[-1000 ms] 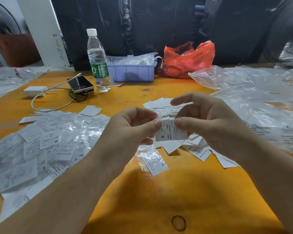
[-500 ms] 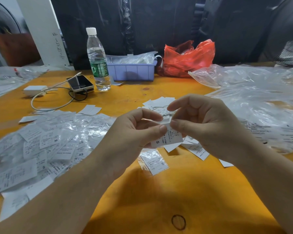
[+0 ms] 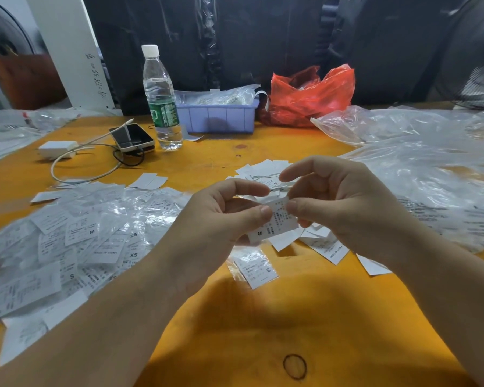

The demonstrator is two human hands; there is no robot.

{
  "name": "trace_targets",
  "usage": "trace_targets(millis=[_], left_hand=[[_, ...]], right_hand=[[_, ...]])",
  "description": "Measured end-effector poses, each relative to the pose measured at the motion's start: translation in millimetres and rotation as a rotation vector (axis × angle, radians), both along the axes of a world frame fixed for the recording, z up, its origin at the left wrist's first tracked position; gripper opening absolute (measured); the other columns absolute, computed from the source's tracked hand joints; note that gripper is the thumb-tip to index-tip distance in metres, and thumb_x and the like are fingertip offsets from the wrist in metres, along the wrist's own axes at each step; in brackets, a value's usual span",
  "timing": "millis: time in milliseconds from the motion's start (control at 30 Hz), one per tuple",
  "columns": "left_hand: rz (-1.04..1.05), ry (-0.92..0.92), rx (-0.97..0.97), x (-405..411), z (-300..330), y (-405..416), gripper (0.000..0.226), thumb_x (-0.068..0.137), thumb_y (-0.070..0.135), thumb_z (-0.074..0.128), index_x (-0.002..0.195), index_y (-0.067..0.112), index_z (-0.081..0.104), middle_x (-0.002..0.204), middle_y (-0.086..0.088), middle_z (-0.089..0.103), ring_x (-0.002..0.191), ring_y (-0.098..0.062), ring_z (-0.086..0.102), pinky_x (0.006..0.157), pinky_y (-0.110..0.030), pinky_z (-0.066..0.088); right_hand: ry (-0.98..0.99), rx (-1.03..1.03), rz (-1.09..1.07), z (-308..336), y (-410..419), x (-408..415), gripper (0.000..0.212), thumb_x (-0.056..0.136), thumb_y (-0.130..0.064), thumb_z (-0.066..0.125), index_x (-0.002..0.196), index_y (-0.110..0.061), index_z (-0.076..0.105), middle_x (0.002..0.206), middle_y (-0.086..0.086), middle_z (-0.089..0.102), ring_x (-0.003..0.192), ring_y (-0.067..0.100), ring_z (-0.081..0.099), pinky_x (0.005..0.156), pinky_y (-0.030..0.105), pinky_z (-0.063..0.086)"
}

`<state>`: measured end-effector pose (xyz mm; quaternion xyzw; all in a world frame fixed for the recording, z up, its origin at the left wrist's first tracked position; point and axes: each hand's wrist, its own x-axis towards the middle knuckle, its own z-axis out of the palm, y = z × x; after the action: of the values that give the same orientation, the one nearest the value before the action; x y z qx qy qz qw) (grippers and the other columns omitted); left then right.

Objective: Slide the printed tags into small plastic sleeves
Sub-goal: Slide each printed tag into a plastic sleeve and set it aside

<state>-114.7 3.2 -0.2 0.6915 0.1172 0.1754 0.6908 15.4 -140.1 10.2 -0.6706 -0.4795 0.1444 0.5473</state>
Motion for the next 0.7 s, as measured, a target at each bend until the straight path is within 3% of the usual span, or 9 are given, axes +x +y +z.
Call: trace_targets(millis=[100,233,333,433,533,700], left_hand=[[-0.011,0.02,-0.005,-0.3,0.3,0.5,0.015,0.085,0.009,0.067,0.098,0.016,0.07,0.087,-0.012,0.075,0.082,-0.024,0.072,0.067,-0.029,0.061],[-0.029,0.039,-0.012,-0.6,-0.3,0.4,0.023,0.09,-0.002,0.06,0.101,0.015,0.07,0.087,-0.011,0.075,0.08,-0.026,0.071,0.069,-0.031,0.061],[-0.044,0.04,-0.015,-0.3,-0.7,0.5,0.029,0.089,-0.008,0.058,0.102,0.015,0.07,0.088,-0.013,0.075,0.082,-0.026,0.07,0.068,-0.029,0.061],[-0.031,0.038,0.014,-0.2,-0.4,1.1,0.025,0.087,-0.002,0.064,0.104,0.016,0.068,0.088,-0.009,0.076,0.079,-0.024,0.071,0.066,-0.028,0.058],[0.007,0.033,0.026,-0.2,-0.1,2.1,0.023,0.083,0.006,0.07,0.103,0.016,0.067,0.087,-0.009,0.076,0.073,-0.019,0.07,0.064,-0.028,0.058],[0.043,0.02,0.032,0.2,-0.4,3.4,0.03,0.071,0.016,0.077,0.1,0.018,0.068,0.088,-0.009,0.075,0.066,-0.012,0.067,0.063,-0.026,0.058]], right_hand=[[0.009,0.019,-0.03,1.0,-0.5,1.8,0.025,0.086,0.006,0.063,0.098,-0.015,0.064,0.074,0.002,0.071,0.069,0.017,0.065,0.062,0.031,0.055],[0.034,0.041,-0.043,1.9,-0.8,3.0,0.027,0.085,0.011,0.059,0.095,-0.014,0.064,0.075,0.007,0.07,0.086,0.034,0.068,0.072,0.053,0.056],[0.033,0.034,-0.023,2.1,-1.2,1.9,0.029,0.084,0.013,0.058,0.096,-0.012,0.064,0.077,0.012,0.068,0.088,0.037,0.067,0.076,0.057,0.055],[0.043,0.051,-0.006,4.1,-2.0,2.0,0.027,0.081,0.014,0.059,0.092,-0.01,0.063,0.072,0.01,0.064,0.077,0.038,0.062,0.072,0.046,0.058],[0.06,0.087,-0.031,7.9,-3.6,1.4,0.021,0.069,-0.001,0.056,0.086,-0.011,0.063,0.065,0.001,0.059,0.063,0.016,0.054,0.06,0.029,0.05],[0.071,0.147,-0.121,11.7,-4.6,2.1,0.021,0.065,-0.007,0.05,0.081,-0.014,0.061,0.063,-0.004,0.053,0.063,0.011,0.049,0.06,0.025,0.05]])
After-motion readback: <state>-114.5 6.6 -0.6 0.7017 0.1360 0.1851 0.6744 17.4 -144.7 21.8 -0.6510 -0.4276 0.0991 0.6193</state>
